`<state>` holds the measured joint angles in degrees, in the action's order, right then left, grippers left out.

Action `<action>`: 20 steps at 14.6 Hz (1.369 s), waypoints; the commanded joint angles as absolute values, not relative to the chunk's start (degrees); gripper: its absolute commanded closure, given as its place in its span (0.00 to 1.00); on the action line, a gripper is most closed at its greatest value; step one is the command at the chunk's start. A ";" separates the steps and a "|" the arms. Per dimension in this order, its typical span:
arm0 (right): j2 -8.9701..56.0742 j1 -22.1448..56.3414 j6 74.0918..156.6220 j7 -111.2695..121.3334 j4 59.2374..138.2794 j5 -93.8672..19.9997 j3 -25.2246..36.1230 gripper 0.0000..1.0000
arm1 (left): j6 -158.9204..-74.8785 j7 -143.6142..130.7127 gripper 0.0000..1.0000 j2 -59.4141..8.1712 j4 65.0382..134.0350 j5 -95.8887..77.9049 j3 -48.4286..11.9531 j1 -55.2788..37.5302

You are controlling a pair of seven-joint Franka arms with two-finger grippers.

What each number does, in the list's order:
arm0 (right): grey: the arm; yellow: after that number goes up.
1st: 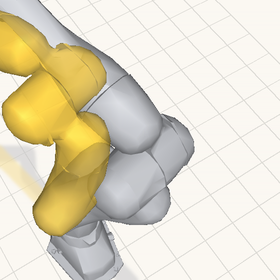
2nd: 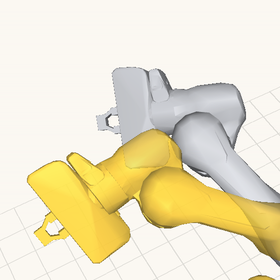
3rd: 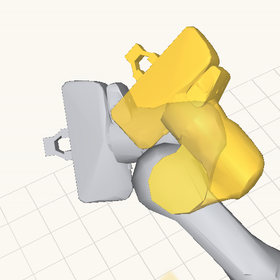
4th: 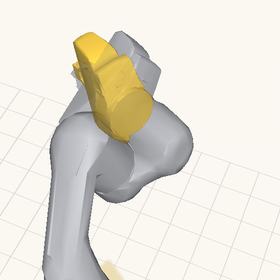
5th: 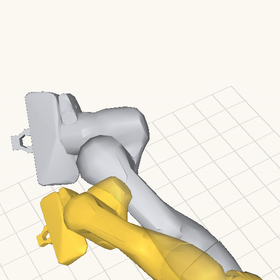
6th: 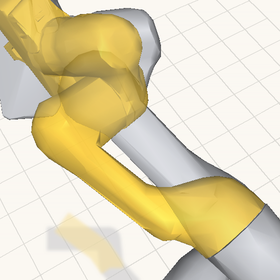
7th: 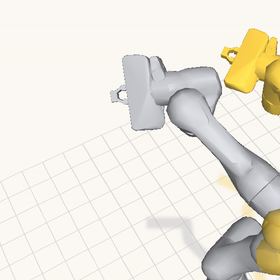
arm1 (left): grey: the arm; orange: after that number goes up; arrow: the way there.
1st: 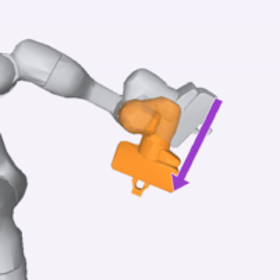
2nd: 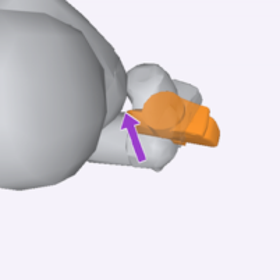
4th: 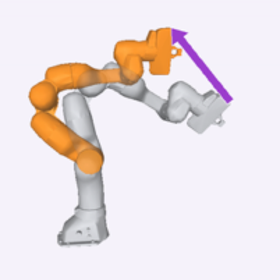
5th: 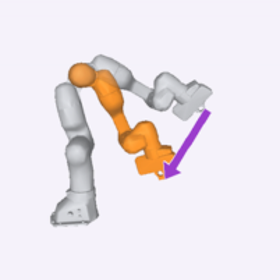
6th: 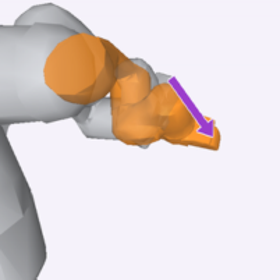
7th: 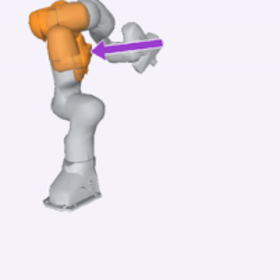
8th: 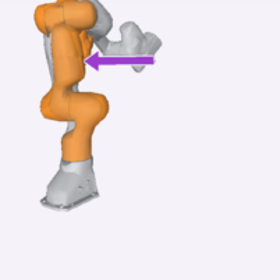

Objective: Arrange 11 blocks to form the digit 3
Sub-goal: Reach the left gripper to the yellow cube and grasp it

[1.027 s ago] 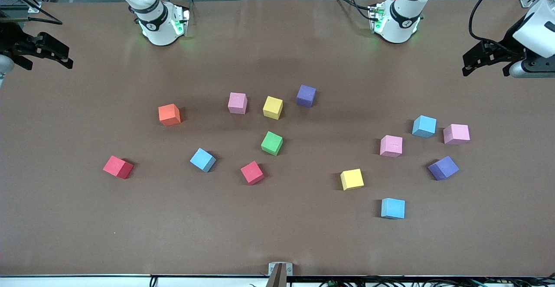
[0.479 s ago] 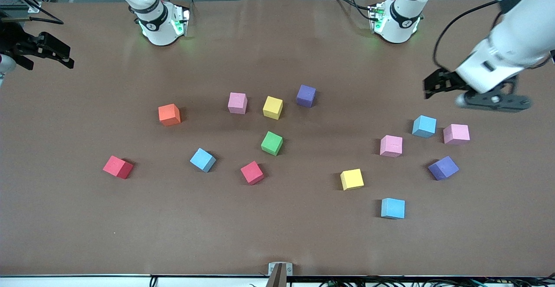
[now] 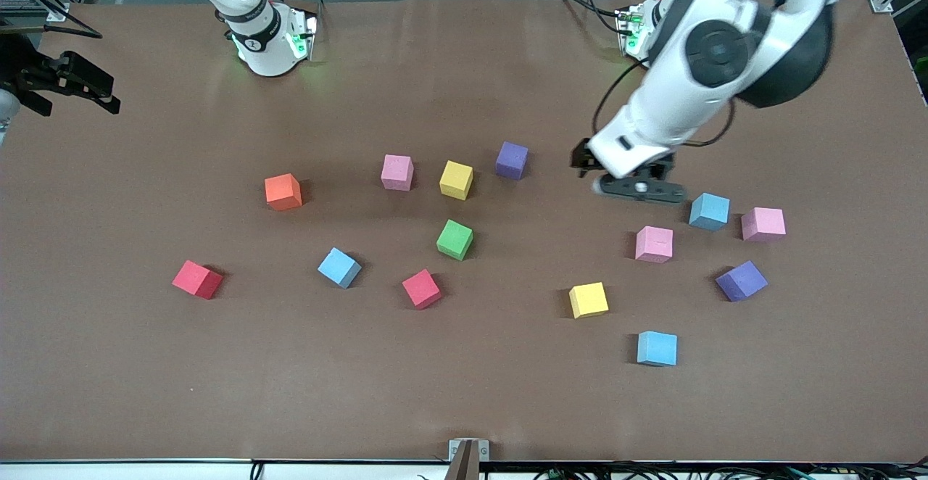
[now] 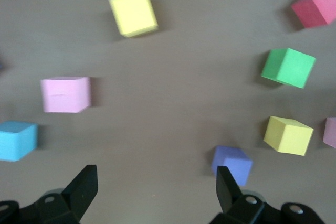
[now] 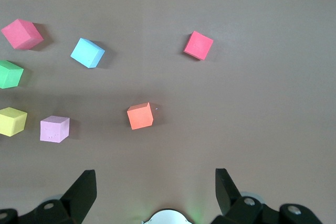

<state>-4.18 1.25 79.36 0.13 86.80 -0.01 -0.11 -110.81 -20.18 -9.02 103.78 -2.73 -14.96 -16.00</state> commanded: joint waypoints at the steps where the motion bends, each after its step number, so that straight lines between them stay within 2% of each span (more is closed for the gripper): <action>1: -4.83 1.40 79.28 -0.44 86.84 -0.18 -0.17 0.00 | -116.26 -25.11 0.01 -13.52 104.23 -2.64 -14.77 -21.51; 6: -2.91 0.79 80.50 0.17 85.70 0.00 0.09 0.00 | -128.74 -34.79 0.01 -21.43 106.00 -2.55 -14.68 -31.36; 9: 1.57 0.79 85.77 0.26 85.78 0.70 0.09 0.00 | -134.54 -37.53 0.01 -26.53 105.29 0.08 -14.77 -34.36; 11: 4.73 0.62 86.04 0.26 85.43 1.14 0.26 0.00 | -137.45 -38.75 0.01 -29.43 104.33 0.00 -14.77 -36.29; 16: 9.31 0.26 88.59 -0.26 85.87 2.81 0.18 0.00 | -137.72 -40.34 0.01 -34.89 100.02 0.09 -14.76 -38.67; 20: 10.90 4.73 91.40 -11.12 87.01 1.93 -0.09 0.00 | -137.72 -41.13 0.04 -37.70 98.00 0.09 -14.50 -39.99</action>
